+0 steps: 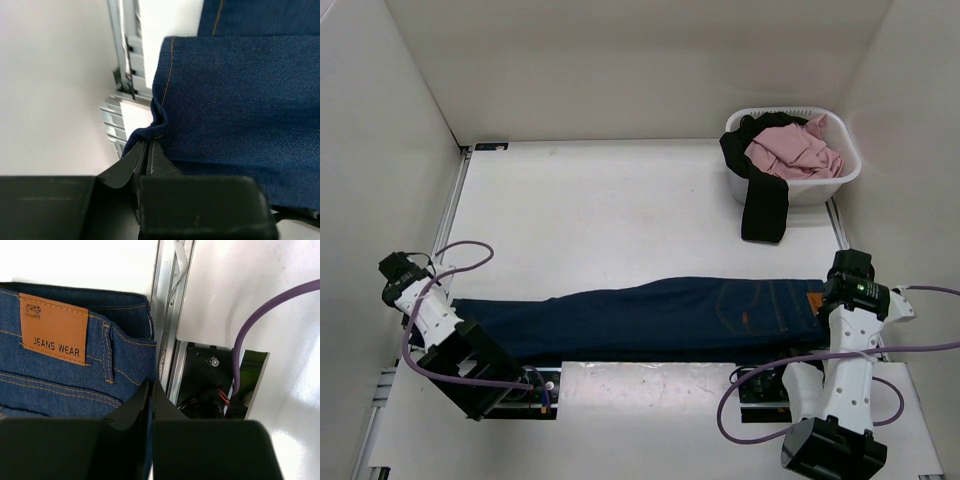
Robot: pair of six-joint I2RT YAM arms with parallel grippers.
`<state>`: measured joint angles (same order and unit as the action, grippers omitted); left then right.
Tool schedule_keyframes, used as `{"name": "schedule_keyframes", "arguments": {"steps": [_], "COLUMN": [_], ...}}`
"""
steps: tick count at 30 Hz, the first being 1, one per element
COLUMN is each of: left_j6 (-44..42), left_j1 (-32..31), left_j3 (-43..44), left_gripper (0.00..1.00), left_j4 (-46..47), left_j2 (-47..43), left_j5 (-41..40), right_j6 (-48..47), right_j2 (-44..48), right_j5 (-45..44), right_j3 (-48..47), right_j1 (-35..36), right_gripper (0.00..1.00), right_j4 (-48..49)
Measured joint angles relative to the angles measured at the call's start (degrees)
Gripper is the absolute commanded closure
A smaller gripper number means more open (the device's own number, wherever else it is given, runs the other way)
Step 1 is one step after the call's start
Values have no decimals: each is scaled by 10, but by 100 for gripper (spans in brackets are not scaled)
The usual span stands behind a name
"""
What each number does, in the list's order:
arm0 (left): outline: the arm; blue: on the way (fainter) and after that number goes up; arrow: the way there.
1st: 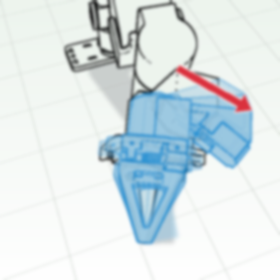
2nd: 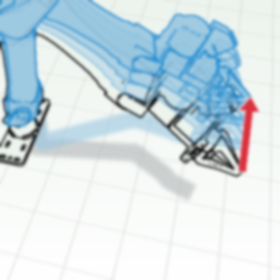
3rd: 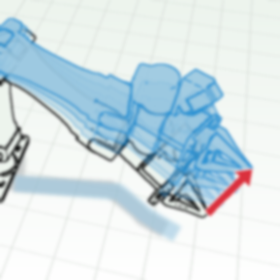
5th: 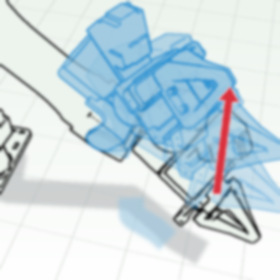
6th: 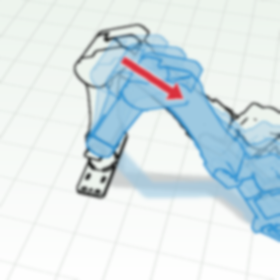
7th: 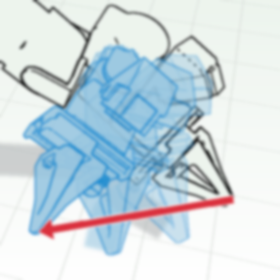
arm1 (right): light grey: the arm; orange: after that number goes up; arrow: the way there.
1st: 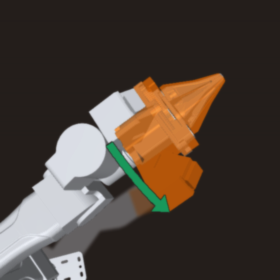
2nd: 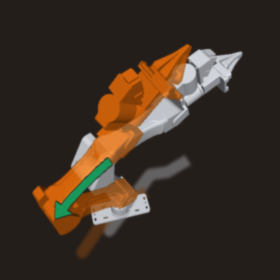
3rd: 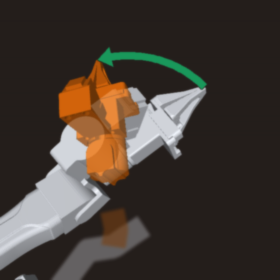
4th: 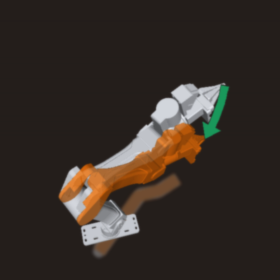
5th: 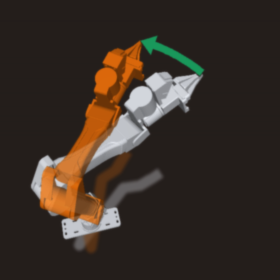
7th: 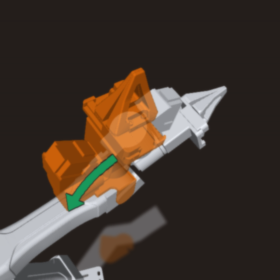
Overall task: Fold and stack the trousers
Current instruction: Fold the trousers
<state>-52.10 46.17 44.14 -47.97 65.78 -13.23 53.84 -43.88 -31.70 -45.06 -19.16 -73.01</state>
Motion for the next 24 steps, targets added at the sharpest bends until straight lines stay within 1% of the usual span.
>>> {"name": "schedule_keyframes", "arguments": {"steps": [1,2,3,4,5,6,7,9,10,12,13,15,17,18,19,20,21,22,23,24], "left_j6": [-7,-13,-19,-28,-30,-34,-38,-43,-44,-45,-44,-42,-36,-29,-21,-13,-6,3,12,21], "left_j1": [7,12,16,20,22,23,24,27,28,29,29,29,24,16,-2,-26,-57,-86,-120,-151], "left_j3": [-9,-16,-23,-30,-36,-41,-44,-48,-48,-42,-31,6,50,67,76,75,66,52,28,-3], "left_gripper": [82,75,50,41,38,30,29,29,27,27,27,31,37,37,38,38,39,39,42,42], "left_j4": [1,2,2,4,5,4,4,0,0,-3,-9,-19,-25,-26,-25,-24,-23,-22,-15,-1], "left_j2": [-2,-3,-3,-4,-4,-5,-6,-10,-12,-17,-17,-17,-16,-15,-14,-12,-8,0,11,24], "left_j5": [-1,-1,-3,-4,-7,-9,-10,-10,-10,-8,-4,14,43,54,60,66,73,79,78,76], "right_j6": [2,4,7,14,14,17,17,11,8,-7,-22,-63,-97,-109,-117,-123,-125,-123,-119,-111], "right_j2": [0,0,-1,-1,-3,-4,-5,-5,-5,-5,-8,-16,-28,-40,-52,-68,-83,-100,-113,-125], "right_j5": [-1,-3,-6,-9,-14,-18,-22,-28,-30,-31,-30,-14,15,30,42,53,63,69,76,83], "right_j3": [0,0,0,0,0,0,0,-4,-9,-30,-47,-80,-101,-106,-106,-106,-103,-97,-83,-61], "right_j1": [0,0,0,0,0,0,0,0,0,0,0,0,6,16,30,46,64,83,101,123], "right_gripper": [100,96,75,61,48,39,33,31,30,30,33,38,39,39,41,46,47,47,47,49], "right_j4": [-3,-4,-5,-6,-7,-7,-7,-7,-7,-5,1,28,61,77,89,97,104,112,124,134]}}
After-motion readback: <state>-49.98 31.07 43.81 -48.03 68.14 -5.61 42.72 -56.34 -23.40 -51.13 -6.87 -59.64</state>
